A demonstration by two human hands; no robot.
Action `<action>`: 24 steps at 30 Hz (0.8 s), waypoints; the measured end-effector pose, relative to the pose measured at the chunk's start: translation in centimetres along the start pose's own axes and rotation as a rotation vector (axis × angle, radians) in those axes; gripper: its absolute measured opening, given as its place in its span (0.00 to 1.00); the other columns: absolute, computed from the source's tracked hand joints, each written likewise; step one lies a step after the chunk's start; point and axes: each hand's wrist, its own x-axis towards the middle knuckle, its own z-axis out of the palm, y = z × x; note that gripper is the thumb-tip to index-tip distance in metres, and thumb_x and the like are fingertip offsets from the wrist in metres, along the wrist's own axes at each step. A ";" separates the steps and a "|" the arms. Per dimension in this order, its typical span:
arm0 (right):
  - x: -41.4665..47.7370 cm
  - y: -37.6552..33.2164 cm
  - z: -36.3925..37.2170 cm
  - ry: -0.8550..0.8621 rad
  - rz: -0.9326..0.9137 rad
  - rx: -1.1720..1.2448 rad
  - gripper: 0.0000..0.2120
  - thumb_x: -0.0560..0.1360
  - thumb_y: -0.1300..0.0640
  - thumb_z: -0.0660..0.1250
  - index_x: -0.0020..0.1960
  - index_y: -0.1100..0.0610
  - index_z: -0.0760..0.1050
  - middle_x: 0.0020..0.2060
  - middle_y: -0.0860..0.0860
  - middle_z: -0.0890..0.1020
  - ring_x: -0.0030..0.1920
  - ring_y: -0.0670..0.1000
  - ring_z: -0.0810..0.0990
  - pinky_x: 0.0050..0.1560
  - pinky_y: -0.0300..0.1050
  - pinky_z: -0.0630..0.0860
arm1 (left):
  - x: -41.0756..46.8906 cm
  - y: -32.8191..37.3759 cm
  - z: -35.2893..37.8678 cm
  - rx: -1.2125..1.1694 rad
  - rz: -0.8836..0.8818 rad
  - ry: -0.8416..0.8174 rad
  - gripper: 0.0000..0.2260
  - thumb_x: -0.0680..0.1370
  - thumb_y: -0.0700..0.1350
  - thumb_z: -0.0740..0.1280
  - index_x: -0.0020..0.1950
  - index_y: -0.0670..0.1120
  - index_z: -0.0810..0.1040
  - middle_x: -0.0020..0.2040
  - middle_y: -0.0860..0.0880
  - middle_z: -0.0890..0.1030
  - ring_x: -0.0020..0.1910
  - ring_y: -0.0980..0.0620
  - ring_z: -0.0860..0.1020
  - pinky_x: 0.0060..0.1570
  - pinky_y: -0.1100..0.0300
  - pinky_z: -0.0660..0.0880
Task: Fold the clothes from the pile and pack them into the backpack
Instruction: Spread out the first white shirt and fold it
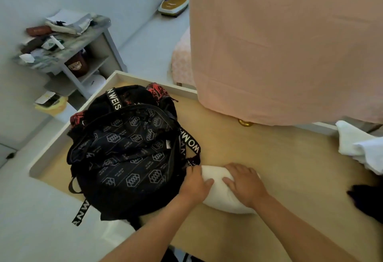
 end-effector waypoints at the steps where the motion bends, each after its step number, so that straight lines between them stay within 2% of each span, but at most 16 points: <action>1: -0.4 0.3 0.4 0.057 -0.003 0.004 0.33 0.76 0.34 0.43 0.71 0.48 0.69 0.67 0.47 0.75 0.66 0.51 0.73 0.63 0.50 0.67 | 0.0 0.7 0.4 -0.002 -0.031 0.000 0.29 0.78 0.55 0.66 0.73 0.42 0.62 0.70 0.44 0.62 0.65 0.44 0.71 0.59 0.57 0.69; 4: -1.6 1.1 1.3 0.231 0.005 0.018 0.24 0.78 0.41 0.52 0.63 0.51 0.76 0.58 0.48 0.81 0.56 0.53 0.80 0.54 0.51 0.74 | 0.2 2.4 1.3 -0.050 -0.151 -0.062 0.29 0.78 0.55 0.66 0.72 0.39 0.65 0.69 0.42 0.70 0.65 0.44 0.73 0.59 0.58 0.70; 6: -2.3 1.2 1.6 0.294 0.027 0.034 0.21 0.77 0.43 0.55 0.61 0.52 0.77 0.55 0.49 0.82 0.53 0.53 0.81 0.52 0.50 0.75 | 0.1 2.9 2.1 -0.147 -0.280 -0.111 0.32 0.75 0.59 0.69 0.71 0.40 0.67 0.67 0.42 0.73 0.63 0.44 0.74 0.59 0.58 0.73; 8: -3.0 1.3 1.8 0.325 0.041 0.052 0.21 0.77 0.44 0.56 0.61 0.52 0.77 0.56 0.50 0.82 0.54 0.53 0.81 0.52 0.50 0.75 | 0.1 2.8 2.9 -0.338 -0.362 -0.132 0.34 0.70 0.61 0.73 0.69 0.42 0.70 0.63 0.45 0.76 0.59 0.45 0.76 0.59 0.54 0.75; 11: -4.0 1.9 2.2 0.325 0.028 0.093 0.22 0.77 0.43 0.56 0.66 0.52 0.74 0.60 0.49 0.80 0.59 0.52 0.78 0.57 0.51 0.74 | -0.2 3.0 2.5 -0.669 -0.436 -0.224 0.30 0.71 0.59 0.74 0.66 0.44 0.74 0.57 0.47 0.80 0.53 0.48 0.78 0.52 0.55 0.77; 13: -4.8 2.3 2.4 0.321 -0.009 0.129 0.23 0.77 0.42 0.56 0.68 0.51 0.73 0.62 0.48 0.78 0.61 0.52 0.77 0.59 0.51 0.72 | -0.4 3.1 1.8 -0.726 -0.429 -0.313 0.26 0.72 0.57 0.74 0.64 0.45 0.75 0.55 0.48 0.81 0.52 0.49 0.79 0.46 0.57 0.76; 16: -5.4 2.5 2.0 0.311 -0.062 0.197 0.26 0.76 0.41 0.58 0.70 0.51 0.70 0.66 0.49 0.75 0.65 0.52 0.74 0.63 0.50 0.70 | -1.0 2.9 1.5 -0.660 -0.324 -0.357 0.22 0.72 0.52 0.74 0.63 0.47 0.76 0.55 0.48 0.82 0.53 0.48 0.79 0.44 0.57 0.75; 18: -5.2 2.5 0.8 0.269 -0.080 0.261 0.32 0.74 0.39 0.60 0.75 0.50 0.65 0.73 0.49 0.68 0.73 0.51 0.67 0.69 0.48 0.64 | -1.7 2.6 1.1 -0.641 -0.196 -0.351 0.20 0.73 0.49 0.74 0.63 0.49 0.76 0.55 0.49 0.83 0.53 0.49 0.81 0.49 0.55 0.78; 20: -4.6 2.0 -1.6 0.157 -0.113 0.312 0.42 0.69 0.37 0.65 0.79 0.47 0.56 0.78 0.47 0.60 0.76 0.48 0.58 0.75 0.48 0.58 | -2.8 2.1 -0.1 -0.615 -0.034 -0.311 0.19 0.72 0.46 0.75 0.62 0.50 0.77 0.54 0.49 0.84 0.52 0.50 0.82 0.53 0.53 0.80; 22: -3.5 0.8 -4.7 -0.001 -0.160 0.296 0.49 0.65 0.36 0.69 0.80 0.45 0.51 0.76 0.45 0.63 0.74 0.49 0.62 0.74 0.49 0.58 | -3.9 1.7 -1.8 -0.582 0.147 -0.266 0.18 0.70 0.41 0.76 0.59 0.49 0.78 0.50 0.50 0.83 0.49 0.52 0.82 0.50 0.55 0.79; 24: -2.3 -0.8 -7.0 -0.124 -0.177 0.255 0.51 0.62 0.35 0.73 0.78 0.41 0.52 0.68 0.45 0.73 0.65 0.52 0.70 0.68 0.48 0.66 | -5.1 1.5 -3.9 -0.531 0.303 -0.225 0.18 0.69 0.37 0.76 0.57 0.46 0.77 0.47 0.50 0.81 0.46 0.54 0.80 0.46 0.58 0.77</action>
